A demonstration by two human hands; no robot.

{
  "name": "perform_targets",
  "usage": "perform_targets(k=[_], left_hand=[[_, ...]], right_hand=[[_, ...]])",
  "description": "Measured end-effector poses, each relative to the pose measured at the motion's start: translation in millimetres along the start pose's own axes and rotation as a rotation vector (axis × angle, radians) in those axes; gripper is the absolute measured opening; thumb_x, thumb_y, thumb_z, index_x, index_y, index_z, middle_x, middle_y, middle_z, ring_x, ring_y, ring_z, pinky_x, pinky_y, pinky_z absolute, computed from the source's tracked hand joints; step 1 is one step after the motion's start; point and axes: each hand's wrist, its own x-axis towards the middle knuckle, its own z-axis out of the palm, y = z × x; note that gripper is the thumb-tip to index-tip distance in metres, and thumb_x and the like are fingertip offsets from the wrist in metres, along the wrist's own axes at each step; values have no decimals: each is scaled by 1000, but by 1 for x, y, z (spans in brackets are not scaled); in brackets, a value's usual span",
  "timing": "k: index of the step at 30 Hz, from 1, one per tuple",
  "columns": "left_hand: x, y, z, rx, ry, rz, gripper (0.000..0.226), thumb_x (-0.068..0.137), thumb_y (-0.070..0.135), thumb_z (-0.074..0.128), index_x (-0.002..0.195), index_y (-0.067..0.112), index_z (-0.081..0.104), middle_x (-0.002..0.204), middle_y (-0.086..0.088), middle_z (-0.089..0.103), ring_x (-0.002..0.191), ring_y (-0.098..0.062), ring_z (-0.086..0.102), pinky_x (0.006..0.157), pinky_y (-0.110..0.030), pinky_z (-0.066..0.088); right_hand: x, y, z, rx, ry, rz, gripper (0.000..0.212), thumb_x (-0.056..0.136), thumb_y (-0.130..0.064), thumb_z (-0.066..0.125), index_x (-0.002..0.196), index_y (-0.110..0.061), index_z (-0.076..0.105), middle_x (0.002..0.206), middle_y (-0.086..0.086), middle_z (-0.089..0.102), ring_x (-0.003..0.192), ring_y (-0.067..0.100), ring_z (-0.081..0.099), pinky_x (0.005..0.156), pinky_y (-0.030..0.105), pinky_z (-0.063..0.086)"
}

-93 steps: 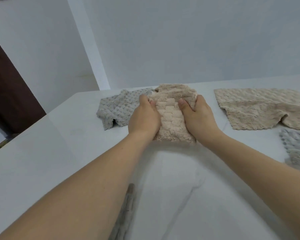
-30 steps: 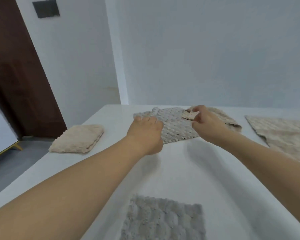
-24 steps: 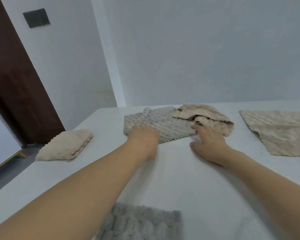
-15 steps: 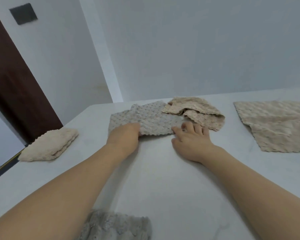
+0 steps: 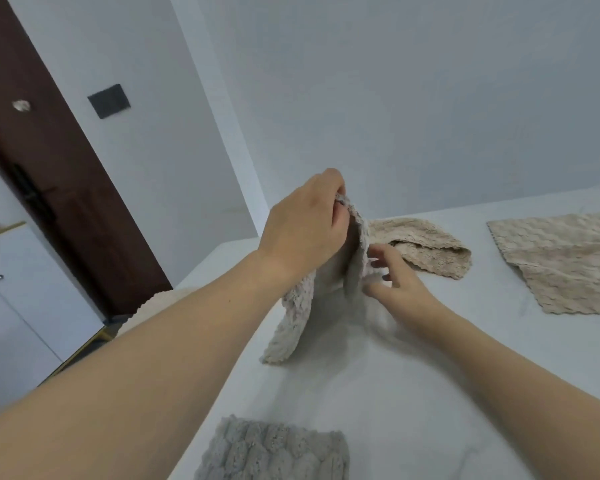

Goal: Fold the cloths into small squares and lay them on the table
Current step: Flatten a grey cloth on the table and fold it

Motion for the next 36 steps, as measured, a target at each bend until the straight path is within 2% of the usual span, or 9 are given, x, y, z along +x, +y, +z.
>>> perform_targets(k=[3, 7, 15, 17, 19, 22, 27, 32, 36], left_hand=[[2, 0, -21, -11, 13, -16, 10, 98, 20, 45, 102, 15, 52, 77, 9, 49, 68, -17, 48, 61, -31, 33], [6, 13, -55, -325, 64, -146, 8, 97, 20, 51, 97, 19, 58, 56, 14, 44, 53, -4, 42, 56, -25, 33], [10, 75, -128, -702, 135, -238, 22, 96, 26, 60, 84, 9, 56, 61, 1, 43, 46, -10, 34, 46, -21, 33], [9, 89, -141, -875, 157, -364, 21, 96, 27, 61, 83, 12, 55, 61, -4, 40, 42, -15, 30, 41, -22, 26], [8, 98, -146, -1004, 137, -488, 22, 95, 28, 63, 78, 16, 55, 62, -6, 45, 46, -19, 39, 46, -27, 34], [1, 103, -135, -996, -50, -563, 23, 92, 27, 67, 72, 18, 57, 65, -2, 59, 55, -18, 55, 57, -29, 49], [-25, 100, -80, -701, -302, -597, 22, 93, 29, 64, 75, 19, 58, 54, 3, 52, 34, -6, 42, 35, -12, 29], [-54, 84, 6, -571, -545, -581, 13, 92, 10, 49, 93, 16, 60, 81, -2, 56, 58, -12, 45, 44, -20, 34], [-66, 70, 62, -503, -627, -595, 13, 93, 15, 50, 101, 16, 60, 93, -6, 64, 65, -16, 55, 48, -20, 40]], right_hand=[[-21, -9, 3, -45, -213, -59, 86, 73, -32, 62, 148, -38, 21, 147, -17, 32, 135, 2, 27, 113, 32, 24], [-39, -26, 5, -412, 72, -119, 105, 72, -58, 72, 149, -43, 2, 151, -14, 20, 138, 10, 15, 113, 38, 10], [-68, -105, -47, -412, 536, -317, 59, 75, -15, 58, 131, -26, 43, 130, -3, 42, 120, 22, 38, 100, 34, 26], [-79, -128, -68, -273, 535, -416, 31, 80, -6, 54, 106, -23, 58, 102, -10, 59, 95, 15, 54, 84, 37, 45], [-92, -150, -88, -98, 497, -415, 32, 83, 2, 46, 75, -29, 51, 70, -17, 55, 64, 3, 47, 58, 28, 41], [-103, -175, -117, -87, 499, -303, 32, 92, -12, 43, 63, -18, 35, 59, -9, 39, 57, 10, 33, 55, 30, 26], [-99, -161, -157, -119, 123, 299, 39, 92, -35, 59, 93, 3, 66, 77, 16, 64, 67, 26, 62, 62, 33, 46], [-88, -69, -163, -465, 61, 504, 39, 90, -36, 61, 65, -7, 55, 59, 11, 53, 54, 24, 52, 52, 26, 37], [-75, -11, -163, -729, 40, 536, 41, 94, -39, 51, 68, -8, 57, 66, 9, 58, 62, 27, 57, 51, 26, 35]])
